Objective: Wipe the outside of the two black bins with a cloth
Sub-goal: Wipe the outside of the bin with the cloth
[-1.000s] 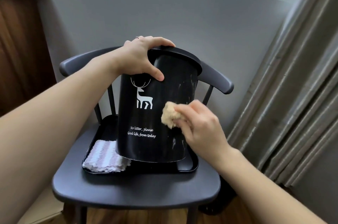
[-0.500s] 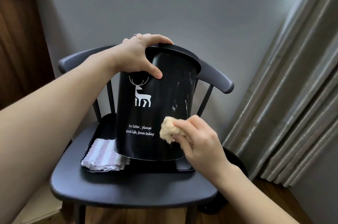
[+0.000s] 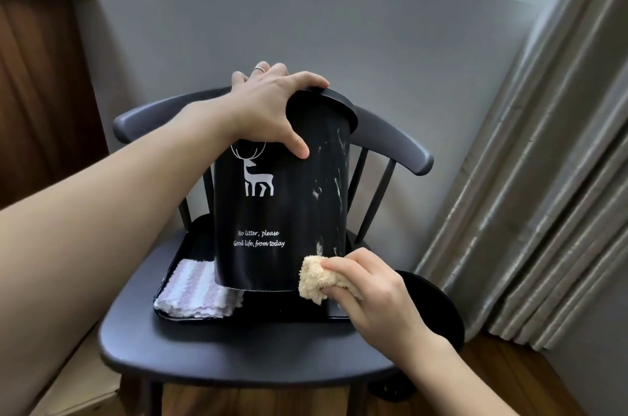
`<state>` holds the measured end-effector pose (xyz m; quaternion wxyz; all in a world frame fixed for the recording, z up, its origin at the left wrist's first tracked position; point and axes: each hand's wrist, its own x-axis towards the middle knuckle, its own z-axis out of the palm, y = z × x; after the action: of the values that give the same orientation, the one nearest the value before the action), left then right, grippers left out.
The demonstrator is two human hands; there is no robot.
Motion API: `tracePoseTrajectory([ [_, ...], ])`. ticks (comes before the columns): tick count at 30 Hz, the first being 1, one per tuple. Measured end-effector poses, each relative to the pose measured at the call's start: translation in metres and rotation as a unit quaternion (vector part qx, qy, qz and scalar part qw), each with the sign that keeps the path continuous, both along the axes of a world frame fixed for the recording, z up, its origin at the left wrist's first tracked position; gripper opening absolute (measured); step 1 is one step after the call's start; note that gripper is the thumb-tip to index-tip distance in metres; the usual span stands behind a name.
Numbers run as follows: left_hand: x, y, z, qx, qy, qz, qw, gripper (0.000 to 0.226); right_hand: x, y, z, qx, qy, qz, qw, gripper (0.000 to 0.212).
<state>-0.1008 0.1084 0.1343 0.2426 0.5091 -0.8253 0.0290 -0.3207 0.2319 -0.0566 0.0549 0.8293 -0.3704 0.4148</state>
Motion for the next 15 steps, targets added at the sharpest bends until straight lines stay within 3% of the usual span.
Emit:
tracePoseTrajectory([
  [5,0.001,-0.005,0.001,0.020,0.042,-0.029,0.999,0.103,0.002,0.002,0.000,-0.008,-0.014,0.016,1.000,0.026],
  [15,0.003,-0.002,0.001,0.026,0.035,-0.060,0.997,0.100,0.009,-0.016,0.034,-0.024,0.015,-0.015,0.999,0.020],
])
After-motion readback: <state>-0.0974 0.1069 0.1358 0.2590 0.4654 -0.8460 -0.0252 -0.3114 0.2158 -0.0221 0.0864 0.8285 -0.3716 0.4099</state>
